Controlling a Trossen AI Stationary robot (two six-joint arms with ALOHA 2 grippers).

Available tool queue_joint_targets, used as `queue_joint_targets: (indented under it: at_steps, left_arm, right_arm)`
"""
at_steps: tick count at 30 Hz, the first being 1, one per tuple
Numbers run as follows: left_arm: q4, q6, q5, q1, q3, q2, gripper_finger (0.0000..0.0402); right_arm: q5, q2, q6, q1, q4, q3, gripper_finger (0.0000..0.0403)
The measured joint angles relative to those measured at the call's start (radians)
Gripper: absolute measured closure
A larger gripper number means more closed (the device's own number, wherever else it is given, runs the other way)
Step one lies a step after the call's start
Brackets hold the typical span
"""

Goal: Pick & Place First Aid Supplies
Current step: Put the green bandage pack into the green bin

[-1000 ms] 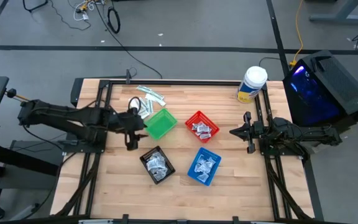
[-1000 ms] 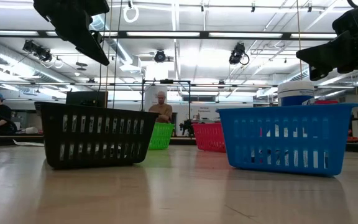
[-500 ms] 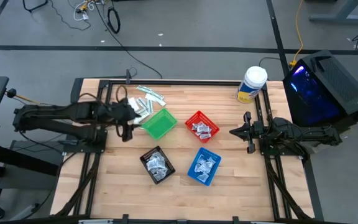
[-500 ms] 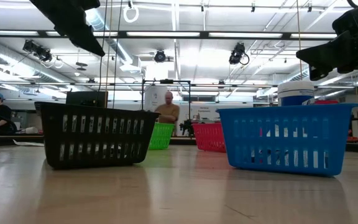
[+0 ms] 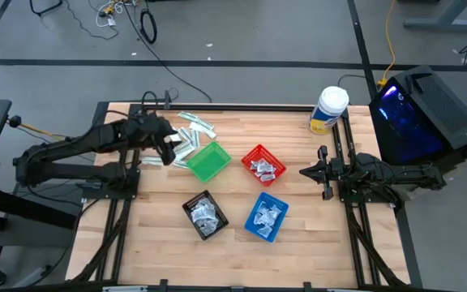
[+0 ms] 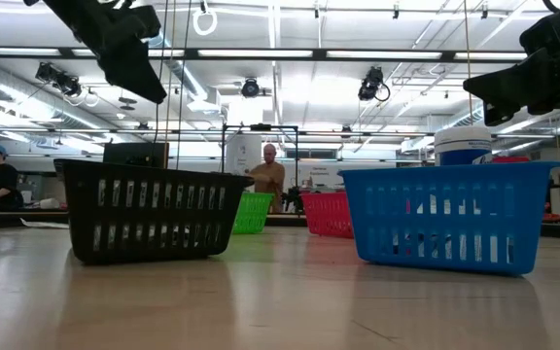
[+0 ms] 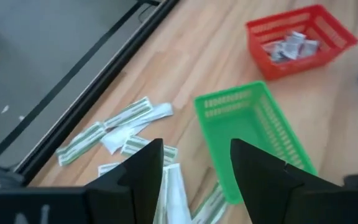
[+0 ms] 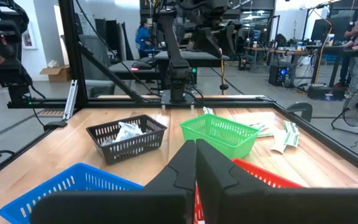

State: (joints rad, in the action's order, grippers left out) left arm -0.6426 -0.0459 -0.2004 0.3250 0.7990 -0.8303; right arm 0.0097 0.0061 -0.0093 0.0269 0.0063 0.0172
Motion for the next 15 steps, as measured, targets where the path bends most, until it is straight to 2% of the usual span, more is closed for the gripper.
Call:
queue_joint_targets:
  at_steps: [4,10,15]
  left_arm:
    - [0.007,-0.055,0.006,0.053,0.000,-0.008,0.0182]
    - [0.004,-0.227,-0.032,0.138,0.000,-0.038,0.0138]
    - [0.003,-0.339,-0.033,0.196,0.000,-0.080,0.0125]
  right_arm:
    - [0.000,0.000,0.000,0.000,0.000,0.000,0.0390]
    - [0.000,0.000,0.000,0.000,0.000,0.000,0.0390]
    - [0.000,0.000,0.000,0.000,0.000,0.000,0.0390]
